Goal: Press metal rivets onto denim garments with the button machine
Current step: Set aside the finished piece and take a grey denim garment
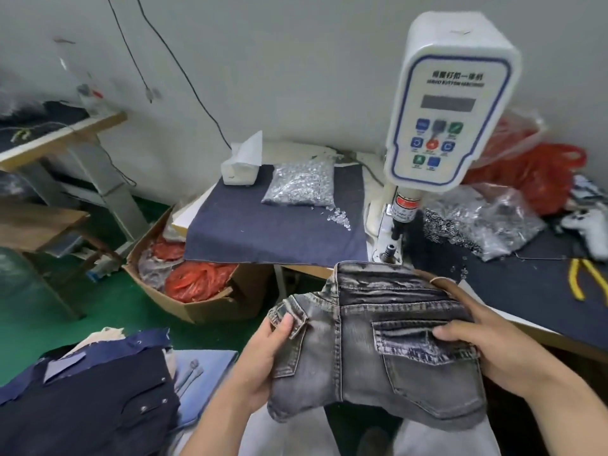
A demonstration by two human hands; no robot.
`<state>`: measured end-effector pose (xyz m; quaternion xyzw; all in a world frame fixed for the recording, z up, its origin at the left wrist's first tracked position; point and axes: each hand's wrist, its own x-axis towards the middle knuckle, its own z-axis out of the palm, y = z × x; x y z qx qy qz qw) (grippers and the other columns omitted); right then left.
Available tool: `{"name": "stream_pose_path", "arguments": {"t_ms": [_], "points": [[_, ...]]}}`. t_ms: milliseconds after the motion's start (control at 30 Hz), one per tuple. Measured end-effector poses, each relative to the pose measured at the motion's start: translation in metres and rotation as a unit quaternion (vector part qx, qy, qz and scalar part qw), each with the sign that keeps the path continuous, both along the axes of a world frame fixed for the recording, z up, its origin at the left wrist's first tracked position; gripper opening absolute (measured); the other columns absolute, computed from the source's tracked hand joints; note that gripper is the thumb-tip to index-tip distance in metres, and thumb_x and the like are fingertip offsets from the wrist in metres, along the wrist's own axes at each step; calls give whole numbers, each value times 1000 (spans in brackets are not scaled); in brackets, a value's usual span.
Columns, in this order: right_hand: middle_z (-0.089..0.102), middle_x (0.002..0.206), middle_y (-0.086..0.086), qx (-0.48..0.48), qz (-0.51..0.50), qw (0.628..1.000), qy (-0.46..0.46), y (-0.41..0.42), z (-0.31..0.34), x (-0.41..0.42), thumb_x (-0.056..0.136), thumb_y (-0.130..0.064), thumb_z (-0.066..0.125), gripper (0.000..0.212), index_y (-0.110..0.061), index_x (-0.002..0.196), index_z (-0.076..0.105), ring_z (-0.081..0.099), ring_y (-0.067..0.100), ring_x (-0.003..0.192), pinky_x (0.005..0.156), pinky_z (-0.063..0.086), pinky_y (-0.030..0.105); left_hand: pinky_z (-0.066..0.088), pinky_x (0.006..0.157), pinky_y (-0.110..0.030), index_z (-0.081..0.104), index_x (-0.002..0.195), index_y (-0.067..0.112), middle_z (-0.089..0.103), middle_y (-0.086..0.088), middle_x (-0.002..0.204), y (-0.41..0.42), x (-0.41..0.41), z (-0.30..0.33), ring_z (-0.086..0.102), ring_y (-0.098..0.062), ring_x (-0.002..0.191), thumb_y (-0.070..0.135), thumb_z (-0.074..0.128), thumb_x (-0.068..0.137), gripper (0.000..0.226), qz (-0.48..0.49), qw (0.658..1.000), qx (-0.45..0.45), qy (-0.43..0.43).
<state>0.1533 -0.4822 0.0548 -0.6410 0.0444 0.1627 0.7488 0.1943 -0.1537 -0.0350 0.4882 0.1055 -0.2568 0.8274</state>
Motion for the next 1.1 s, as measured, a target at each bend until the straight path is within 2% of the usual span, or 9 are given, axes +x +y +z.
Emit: {"name": "stream_pose_path", "arguments": {"t_ms": [167, 267, 400, 500, 567, 700, 900, 1000, 1100], "points": [[72, 129, 10, 16, -63, 997, 49, 4, -14, -5, 84, -14, 72, 57, -26, 139, 60, 69, 31, 118, 93, 57, 43, 61, 91, -47, 67, 132, 27, 69, -18, 138, 8, -5, 14, 69, -40, 123, 36, 92, 80, 59, 70, 993, 13, -97], [75, 121, 9, -29, -120, 990, 63, 10, -21, -4, 91, -16, 68, 44, -15, 134, 61, 73, 27, 111, 94, 53, 44, 59, 95, -49, 61, 141, 18, 65, -19, 142, 13, -6, 22, 65, -42, 128, 25, 92, 79, 69, 89, 986, -20, -139], [77, 116, 8, -36, -170, 983, 67, 14, -23, -2, 98, -7, 61, 35, -17, 132, 62, 74, 25, 105, 91, 55, 43, 56, 102, -52, 62, 140, 8, 65, -24, 140, 13, -6, 33, 63, -42, 128, 39, 91, 78, 75, 89, 986, -23, -139], [78, 112, 3, -25, -192, 979, 59, 15, -19, 2, 99, -5, 59, 37, -23, 132, 62, 76, 20, 99, 82, 56, 38, 61, 91, -42, 77, 125, 16, 72, -17, 133, 13, -3, 35, 71, -32, 119, 51, 93, 68, 69, 65, 993, -2, -94], [77, 114, 10, -12, -187, 980, 60, 14, -15, 6, 101, -6, 57, 38, -26, 133, 61, 76, 24, 98, 81, 57, 40, 61, 91, -41, 76, 127, 14, 69, -18, 136, 16, -1, 33, 70, -32, 120, 48, 94, 66, 72, 38, 997, -25, -55], [79, 109, 9, -9, -178, 982, 67, 11, -8, 10, 100, 1, 51, 47, -27, 137, 59, 77, 22, 93, 71, 59, 35, 59, 95, -38, 63, 144, 20, 65, -15, 144, 15, 5, 36, 65, -32, 130, 27, 79, 88, 59, 30, 996, -29, -82], [80, 102, 8, -45, -196, 979, 39, 9, -9, 7, 97, 13, 51, 67, -22, 153, 40, 76, 20, 90, 78, 53, 37, 63, 90, -44, 60, 141, 18, 71, -19, 132, 15, 12, 34, 72, -35, 118, 11, 79, 88, 57, 133, 985, 5, -109], [79, 104, 12, -45, -197, 979, 25, 6, -10, 2, 95, 11, 58, 65, -23, 150, 47, 73, 27, 101, 87, 57, 41, 61, 95, -49, 61, 141, 14, 73, -19, 129, 21, 15, 35, 72, -37, 116, 19, 89, 78, 69, 180, 977, 26, -115], [77, 109, 18, -39, -176, 983, -11, 6, -7, -3, 88, 3, 65, 57, -25, 138, 60, 72, 29, 106, 94, 59, 41, 63, 88, -44, 61, 140, 13, 75, -18, 125, 25, 17, 36, 74, -34, 112, 21, 85, 82, 64, 214, 969, 37, -117]]}}
